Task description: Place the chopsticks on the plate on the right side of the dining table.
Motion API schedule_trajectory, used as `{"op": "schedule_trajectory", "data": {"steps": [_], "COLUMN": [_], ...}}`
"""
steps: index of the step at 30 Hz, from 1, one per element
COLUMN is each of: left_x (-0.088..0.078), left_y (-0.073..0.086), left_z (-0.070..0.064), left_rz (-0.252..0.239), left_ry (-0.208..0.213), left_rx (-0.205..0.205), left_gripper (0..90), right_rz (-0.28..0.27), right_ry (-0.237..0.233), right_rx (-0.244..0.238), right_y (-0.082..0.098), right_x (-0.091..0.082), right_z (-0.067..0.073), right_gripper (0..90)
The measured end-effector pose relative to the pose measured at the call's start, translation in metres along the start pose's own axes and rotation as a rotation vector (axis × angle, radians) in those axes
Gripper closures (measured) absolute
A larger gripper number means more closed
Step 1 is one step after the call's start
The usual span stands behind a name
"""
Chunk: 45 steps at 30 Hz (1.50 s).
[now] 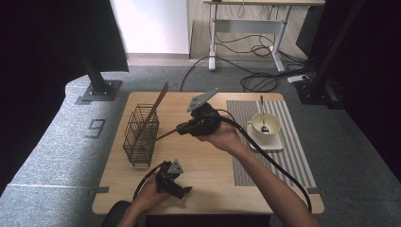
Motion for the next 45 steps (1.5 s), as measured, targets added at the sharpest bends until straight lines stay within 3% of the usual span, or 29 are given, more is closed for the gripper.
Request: {"op": "schedule_trajectory", "data": {"steps": [19, 38, 45], "left_x": [0.000, 0.004, 0.001], "left_y": [-0.001, -0.004, -0.007], "left_z": [0.000, 0.003, 0.007], "left_rz": [-0.002, -0.003, 0.015], "left_ry": [0.002, 0.010, 0.014], "left_rx": [0.000, 0.008, -0.030], "left_gripper": [0.0, 0.0, 2.9], "right_rz": [-0.031, -0.028, -0.025], "right_ry": [0.074, 0.137, 0.149], "right_rx": [0.006, 0.066, 0.075], "right_y": [0.007, 0.049, 0.063], "right_x": [-0.047, -0.092, -0.102], "right_z": [0.001, -0.003, -0.001], "right_gripper": [82.7, 82.6, 82.6]}}
Point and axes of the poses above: each handheld gripper's, and its own axes: x roughly forward along the jaws, y roughly out of its underside, z roughly to its left, the point moved 6 cm from there along x, roughly forward along the jaws, and after that the axes turned 7 degrees about -y, right-handed, at the moved point
